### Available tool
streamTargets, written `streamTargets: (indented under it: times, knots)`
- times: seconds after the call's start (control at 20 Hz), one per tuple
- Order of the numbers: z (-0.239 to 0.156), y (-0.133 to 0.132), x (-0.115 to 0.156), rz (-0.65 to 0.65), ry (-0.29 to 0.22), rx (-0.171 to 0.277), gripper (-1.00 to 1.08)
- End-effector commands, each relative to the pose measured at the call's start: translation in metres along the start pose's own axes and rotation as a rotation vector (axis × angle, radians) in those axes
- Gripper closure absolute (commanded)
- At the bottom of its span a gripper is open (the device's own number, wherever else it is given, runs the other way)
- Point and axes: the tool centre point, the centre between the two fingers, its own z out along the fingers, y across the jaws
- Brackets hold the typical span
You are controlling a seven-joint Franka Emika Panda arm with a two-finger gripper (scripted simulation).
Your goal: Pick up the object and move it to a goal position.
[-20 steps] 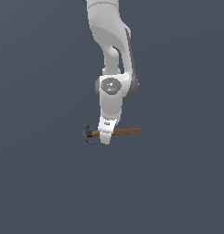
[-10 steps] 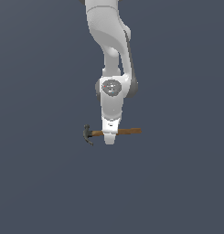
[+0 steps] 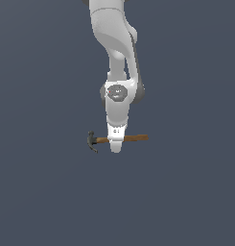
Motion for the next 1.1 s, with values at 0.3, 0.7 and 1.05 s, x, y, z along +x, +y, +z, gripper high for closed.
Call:
streamTargets:
  times: [0.3,0.7,1.05]
  knots:
    - [0.034,-0.001,0.000,-0.004,0.000,0.001,-0.92]
    - [0.048,-0.001,0.000,-0.005,0.000,0.001,1.08]
    - [0.048,-0.001,0.000,-0.005,0.000,0.001,1.08]
